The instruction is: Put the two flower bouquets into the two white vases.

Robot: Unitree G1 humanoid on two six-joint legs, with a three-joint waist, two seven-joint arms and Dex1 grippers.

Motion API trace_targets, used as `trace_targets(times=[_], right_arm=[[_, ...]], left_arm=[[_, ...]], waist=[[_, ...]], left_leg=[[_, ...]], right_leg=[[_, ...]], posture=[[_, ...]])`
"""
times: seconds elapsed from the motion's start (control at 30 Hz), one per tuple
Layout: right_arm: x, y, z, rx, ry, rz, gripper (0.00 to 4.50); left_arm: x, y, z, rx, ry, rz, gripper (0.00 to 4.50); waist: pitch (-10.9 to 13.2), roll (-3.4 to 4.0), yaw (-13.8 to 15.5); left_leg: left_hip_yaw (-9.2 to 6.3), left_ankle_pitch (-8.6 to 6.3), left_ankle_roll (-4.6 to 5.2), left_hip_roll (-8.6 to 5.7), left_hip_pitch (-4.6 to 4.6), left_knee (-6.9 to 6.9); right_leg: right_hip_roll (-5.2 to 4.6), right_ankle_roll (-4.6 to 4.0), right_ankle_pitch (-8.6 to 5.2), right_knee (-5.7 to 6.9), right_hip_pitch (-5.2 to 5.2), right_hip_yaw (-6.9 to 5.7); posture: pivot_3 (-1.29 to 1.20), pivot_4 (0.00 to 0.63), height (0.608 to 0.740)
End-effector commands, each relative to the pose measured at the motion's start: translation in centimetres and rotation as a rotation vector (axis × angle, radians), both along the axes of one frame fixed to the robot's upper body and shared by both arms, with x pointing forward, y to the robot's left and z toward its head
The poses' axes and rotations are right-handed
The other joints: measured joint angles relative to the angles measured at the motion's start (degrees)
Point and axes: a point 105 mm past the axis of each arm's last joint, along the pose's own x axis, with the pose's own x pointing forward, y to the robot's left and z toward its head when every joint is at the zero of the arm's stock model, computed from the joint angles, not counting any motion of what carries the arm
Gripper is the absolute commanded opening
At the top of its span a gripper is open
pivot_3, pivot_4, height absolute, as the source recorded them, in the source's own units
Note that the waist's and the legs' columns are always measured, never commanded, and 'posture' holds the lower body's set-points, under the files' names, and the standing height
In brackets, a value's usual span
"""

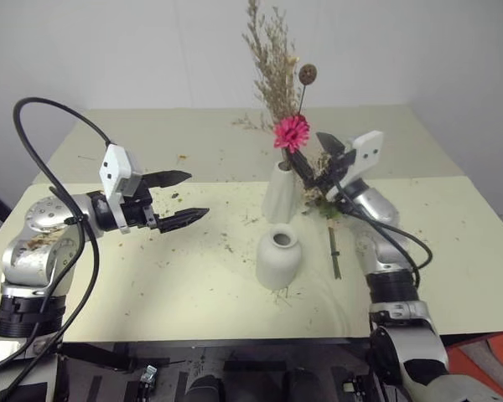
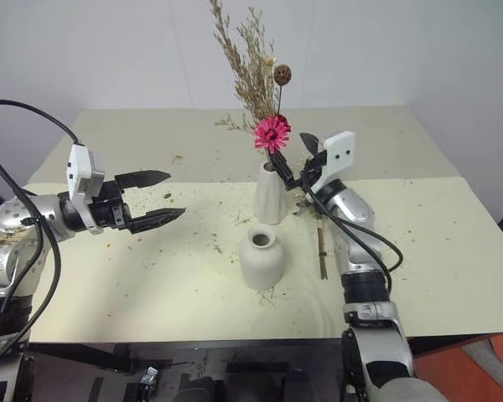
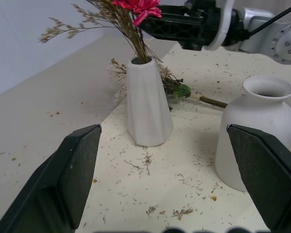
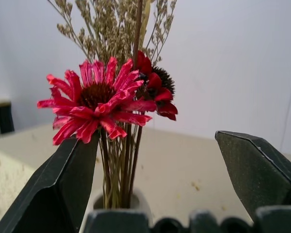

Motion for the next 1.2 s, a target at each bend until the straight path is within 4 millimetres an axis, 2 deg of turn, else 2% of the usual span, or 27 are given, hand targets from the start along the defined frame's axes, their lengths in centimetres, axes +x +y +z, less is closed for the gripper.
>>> trace_targets(times=[0.03,0.1,0.17,0.3,0.43,0.67,0.73,0.83,0.93,1.2], right_arm=[[-1.9,0.5,0.3,-0.117,0.001,0.085,4.49],[-2.6,0.8,-0.5,-0.205,0.027,0.125,4.49],[-2.5,0.7,-0.9,-0.25,0.068,0.109,4.49],[-2.2,0.3,-0.3,-0.255,0.067,0.064,4.49],[-2.5,-2.1,0.6,-0.288,0.072,0.013,4.49],[-2.9,-7.2,-0.8,-0.488,0.395,-0.206,4.49],[-3.3,-8.0,-1.3,-0.513,0.519,-0.213,4.49],[-2.8,-8.8,-2.4,-0.484,0.684,-0.254,4.49],[-2.3,-8.8,-3.4,-0.481,0.777,-0.261,4.49],[-1.6,-6.7,-6.1,-0.526,0.932,-0.193,4.49]], left_arm=[[-0.4,0.1,0.8,0.01,-0.036,-0.002,4.5],[-0.4,0.1,0.8,0.013,-0.034,-0.003,4.5],[-0.3,0.0,0.9,0.013,-0.035,-0.005,4.5],[-0.1,-0.2,1.0,0.014,-0.038,-0.01,4.5],[-0.1,-0.3,1.1,0.016,-0.041,-0.014,4.5],[-1.0,-1.3,2.0,0.034,-0.068,-0.076,4.5],[-1.2,-1.8,2.3,0.049,-0.078,-0.105,4.5],[-1.1,-2.5,2.2,0.115,-0.086,-0.149,4.5],[-0.7,-3.2,2.3,0.116,-0.091,-0.181,4.5],[-0.3,-4.1,1.6,0.11,-0.078,-0.23,4.5]], waist=[[0.0,0.0,0.04],[0.0,0.0,0.01],[0.0,0.0,-0.27],[0.0,-0.01,-0.22],[0.0,-0.01,-0.01],[0.0,-0.01,1.17],[0.01,-0.02,1.22],[0.0,-0.02,0.98],[0.0,-0.02,1.0],[0.0,-0.02,1.01]], left_leg=[[0.0,0.0,0.0,0.0,0.0,0.0],[0.0,0.0,0.0,0.0,0.01,0.01],[0.01,0.0,0.0,0.0,0.07,0.01],[0.01,0.0,0.0,0.02,0.2,0.0],[0.01,0.0,0.0,0.0,0.11,0.01],[-0.01,-0.01,0.02,-0.01,-0.04,0.02],[-0.01,-0.01,0.02,0.0,-0.02,0.03],[0.0,-0.01,0.02,-0.01,0.08,0.03],[0.0,-0.02,0.03,0.0,0.21,0.01],[-0.01,-0.02,0.04,-0.01,-0.11,0.03]], right_leg=[[0.0,0.0,0.0,-0.01,0.0,0.0],[0.01,0.0,0.0,-0.04,0.0,0.0],[0.02,0.0,0.0,-0.09,0.01,0.03],[0.07,-0.01,-0.01,-0.11,0.04,0.06],[0.04,-0.01,-0.01,-0.09,0.03,0.05],[0.02,-0.01,0.0,-0.12,0.01,-0.04],[0.03,-0.01,-0.01,-0.22,-0.01,-0.03],[0.04,-0.04,0.0,-0.22,0.03,-0.01],[0.08,-0.06,-0.01,-0.19,0.09,0.03],[0.07,-0.05,0.0,-0.13,-0.06,0.0]], posture=[[0.0,0.15,0.74],[0.0,0.15,0.74],[0.0,0.15,0.74],[0.0,0.15,0.74],[0.0,0.15,0.74],[0.0,0.15,0.74],[0.0,0.15,0.74],[0.0,0.15,0.74],[0.0,0.15,0.74],[0.0,0.15,0.74]])
